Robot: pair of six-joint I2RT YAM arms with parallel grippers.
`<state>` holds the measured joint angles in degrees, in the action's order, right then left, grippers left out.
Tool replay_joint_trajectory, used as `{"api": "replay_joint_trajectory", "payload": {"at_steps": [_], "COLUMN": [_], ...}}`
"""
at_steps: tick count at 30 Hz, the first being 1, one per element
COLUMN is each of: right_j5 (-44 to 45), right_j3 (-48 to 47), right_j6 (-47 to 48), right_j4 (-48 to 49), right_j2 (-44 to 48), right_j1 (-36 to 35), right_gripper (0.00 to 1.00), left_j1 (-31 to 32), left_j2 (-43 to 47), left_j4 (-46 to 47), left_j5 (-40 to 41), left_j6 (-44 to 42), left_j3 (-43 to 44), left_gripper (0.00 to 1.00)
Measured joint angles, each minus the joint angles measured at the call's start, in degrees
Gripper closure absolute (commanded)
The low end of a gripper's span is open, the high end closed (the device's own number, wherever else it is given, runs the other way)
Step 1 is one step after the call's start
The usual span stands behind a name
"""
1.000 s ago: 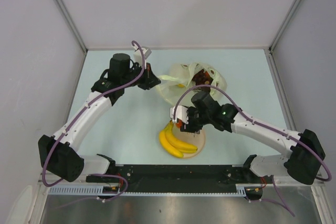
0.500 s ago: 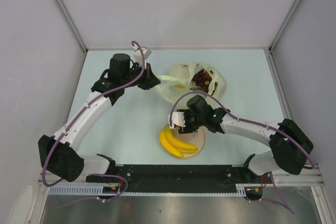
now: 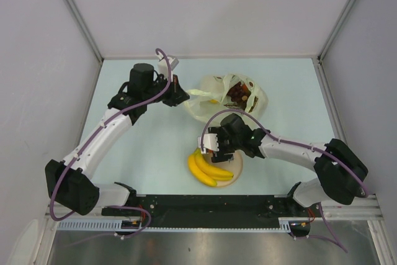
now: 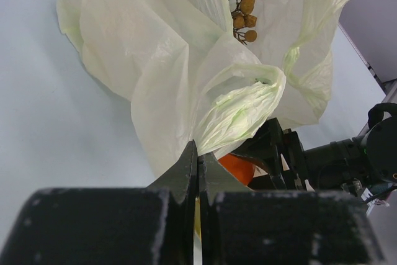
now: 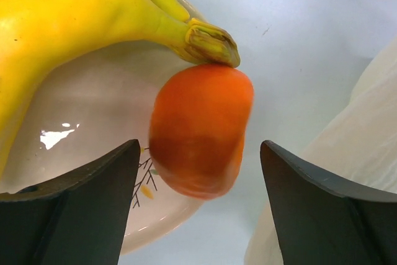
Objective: Take the fake fruits out of the plastic bag
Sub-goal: Place the fake fruit on the plate, then adjust the fake fruit on the plate.
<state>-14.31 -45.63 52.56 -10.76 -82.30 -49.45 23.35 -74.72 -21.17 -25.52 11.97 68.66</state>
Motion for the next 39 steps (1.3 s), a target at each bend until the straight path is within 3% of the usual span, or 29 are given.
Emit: {"api": "replay_joint_trajectory", "payload": {"at_steps": [9,14,18,24,39], "right_j5": [-0.8,-1.7,-2.6,-2.9,-4.5], "right_j3": [0.7,0.8,0.8,0.8,0.7], "right_j6": [-0.7,-1.0,-1.0,-1.5,-1.6], "right_j4": [-0.2,-2.4,-4.3,-5.4,-4.7], "right_j2": [0.7,5.4,8.3,5.0,-0.5], "right_j1": [2.0,3.9,4.8,6.2,6.6], "right_gripper": [0.14,0.13,0.21,0.44,0.50], "left_j1": [0.0,0.0,0.0,0.0,0.1], "left_j2": [-0.2,-0.3,-0.3,-0.7,-1.2], "left_j4": [0.0,0.0,0.0,-0.1,-0.6], "left_j5": [0.1,0.1,0.1,0.3,1.0], "left_j6": [0.0,0.0,0.0,0.0,-0.5], "left_j3": [0.0,0.1,0.2,0.7,1.2], "left_gripper": [1.00,1.00,1.00,1.00,0.99]}}
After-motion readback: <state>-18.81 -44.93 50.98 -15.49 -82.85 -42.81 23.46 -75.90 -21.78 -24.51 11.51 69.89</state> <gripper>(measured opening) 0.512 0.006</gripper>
